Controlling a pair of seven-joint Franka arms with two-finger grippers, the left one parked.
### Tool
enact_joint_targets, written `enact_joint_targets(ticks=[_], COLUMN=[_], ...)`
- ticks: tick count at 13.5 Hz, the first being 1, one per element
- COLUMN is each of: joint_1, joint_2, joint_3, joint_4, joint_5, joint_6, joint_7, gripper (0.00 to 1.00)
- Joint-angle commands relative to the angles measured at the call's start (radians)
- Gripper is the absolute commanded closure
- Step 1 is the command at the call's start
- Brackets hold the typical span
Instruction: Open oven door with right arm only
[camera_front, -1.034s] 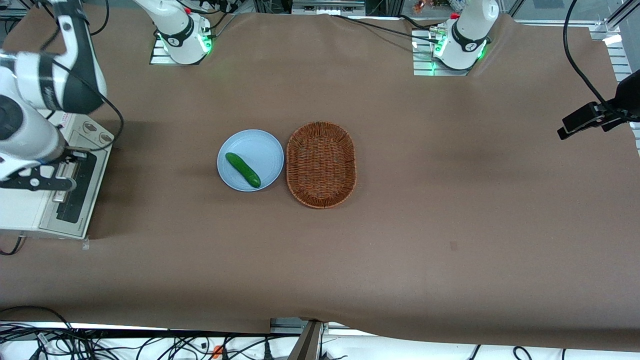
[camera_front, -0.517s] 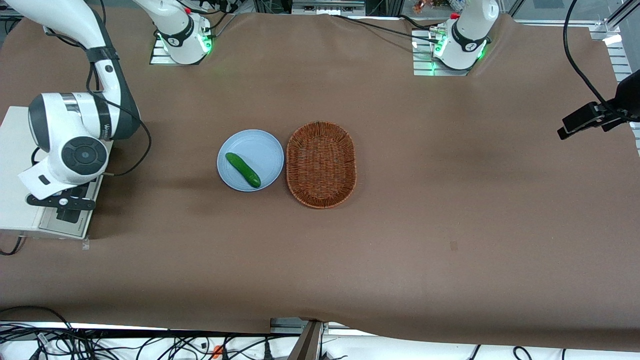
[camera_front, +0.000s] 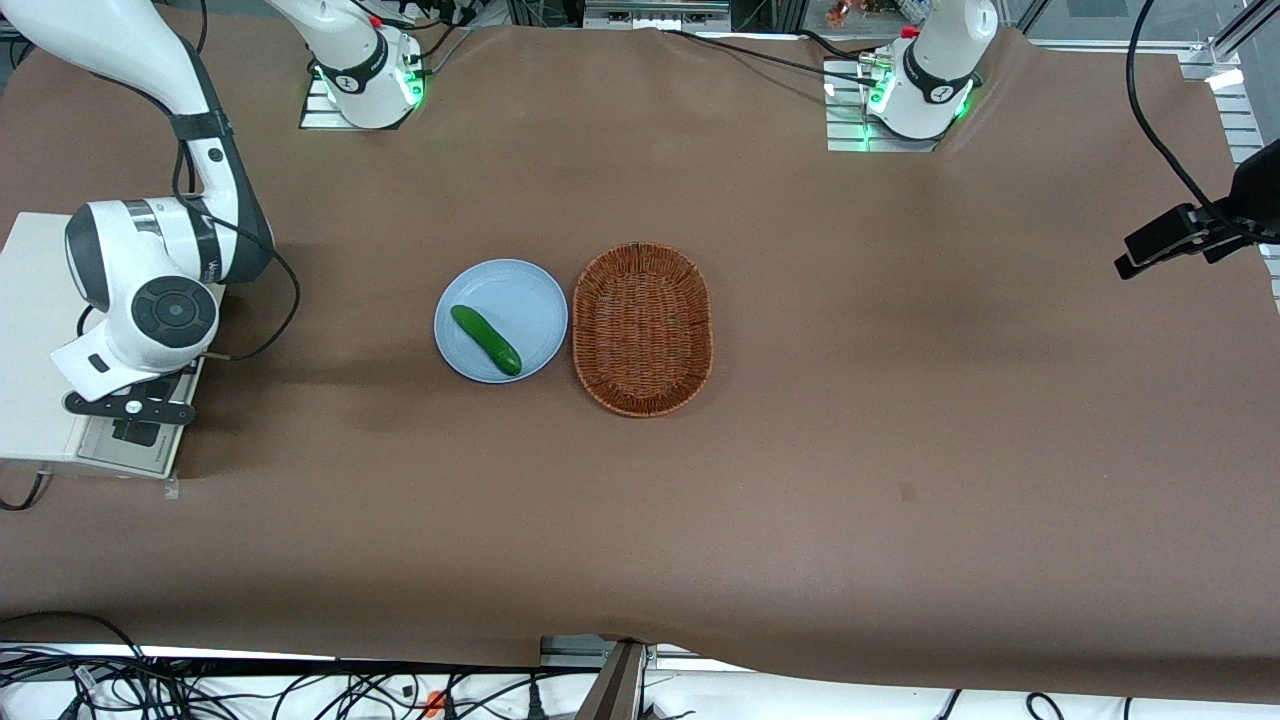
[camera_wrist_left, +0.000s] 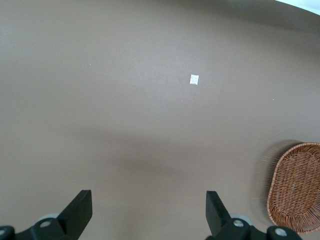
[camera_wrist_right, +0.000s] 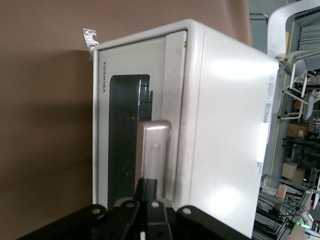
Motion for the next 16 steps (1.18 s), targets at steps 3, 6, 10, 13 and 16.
enact_joint_targets(ticks=[3,6,10,13,16], joint_1=[0.007,-0.002,-0.002,0.001,0.001], joint_2=[-0.021,-0.005,0.005,0.001,0.006], joint_3=[-0.011,-0.013,-0.013,-0.008,-0.007], joint_4=[-0.021,-0.026,-0.027,-0.045,-0.056], joint_5=[-0.041,-0.041,-0.038,-0.029,-0.018], joint_6=[0.020,0.026,0.020,0.018,0.027], joint_7=[0.016,0.018,0.017,0.033,0.035], gripper=[1.00,1.00,1.00,1.00,1.00])
